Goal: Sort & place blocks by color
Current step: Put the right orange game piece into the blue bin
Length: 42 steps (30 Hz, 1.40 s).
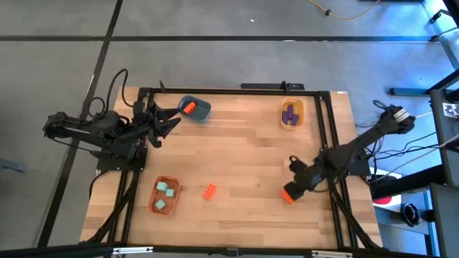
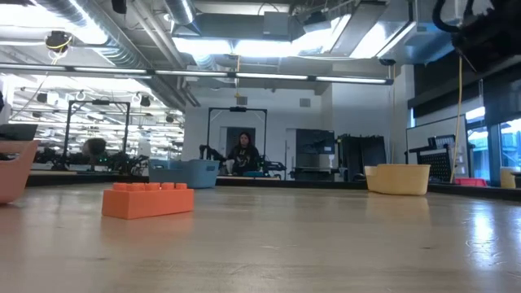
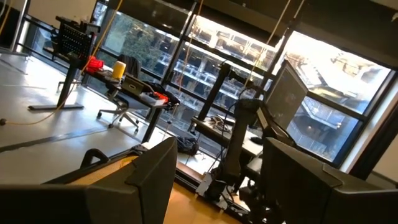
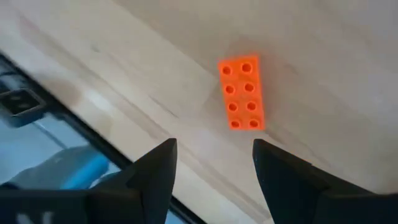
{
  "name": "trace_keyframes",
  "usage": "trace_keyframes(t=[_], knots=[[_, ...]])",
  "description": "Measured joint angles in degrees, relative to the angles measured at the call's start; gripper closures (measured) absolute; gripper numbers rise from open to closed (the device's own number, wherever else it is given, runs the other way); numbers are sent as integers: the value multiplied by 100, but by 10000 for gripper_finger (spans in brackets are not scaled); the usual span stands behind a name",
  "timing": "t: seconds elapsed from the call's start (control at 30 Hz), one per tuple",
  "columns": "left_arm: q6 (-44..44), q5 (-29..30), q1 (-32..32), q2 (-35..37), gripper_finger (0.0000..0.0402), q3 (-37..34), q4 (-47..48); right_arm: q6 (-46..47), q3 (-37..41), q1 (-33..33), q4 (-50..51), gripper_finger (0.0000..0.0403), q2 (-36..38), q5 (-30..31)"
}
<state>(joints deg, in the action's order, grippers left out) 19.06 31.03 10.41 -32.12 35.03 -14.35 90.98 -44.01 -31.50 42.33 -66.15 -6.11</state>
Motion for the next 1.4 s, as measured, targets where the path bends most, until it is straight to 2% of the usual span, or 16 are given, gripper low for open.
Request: trace_keyframes(t=[0.13,0.33,0.6,1.1,1.4], knots=[[-12,-1,0,0,171,0,0,278,-282,-224,90,189,-689,74],[-152,-132,0,0,171,0,2,153,-1017,-263,830,189,-1761,723],[-165,-216,0,0,171,0,4,-1,-1165,-265,810,189,-2614,315],[-165,-505,0,0,171,2,4,-441,-1163,-265,426,189,-3399,254],[-162,-518,0,0,171,2,7,-447,-1178,-261,355,197,-3482,156]])
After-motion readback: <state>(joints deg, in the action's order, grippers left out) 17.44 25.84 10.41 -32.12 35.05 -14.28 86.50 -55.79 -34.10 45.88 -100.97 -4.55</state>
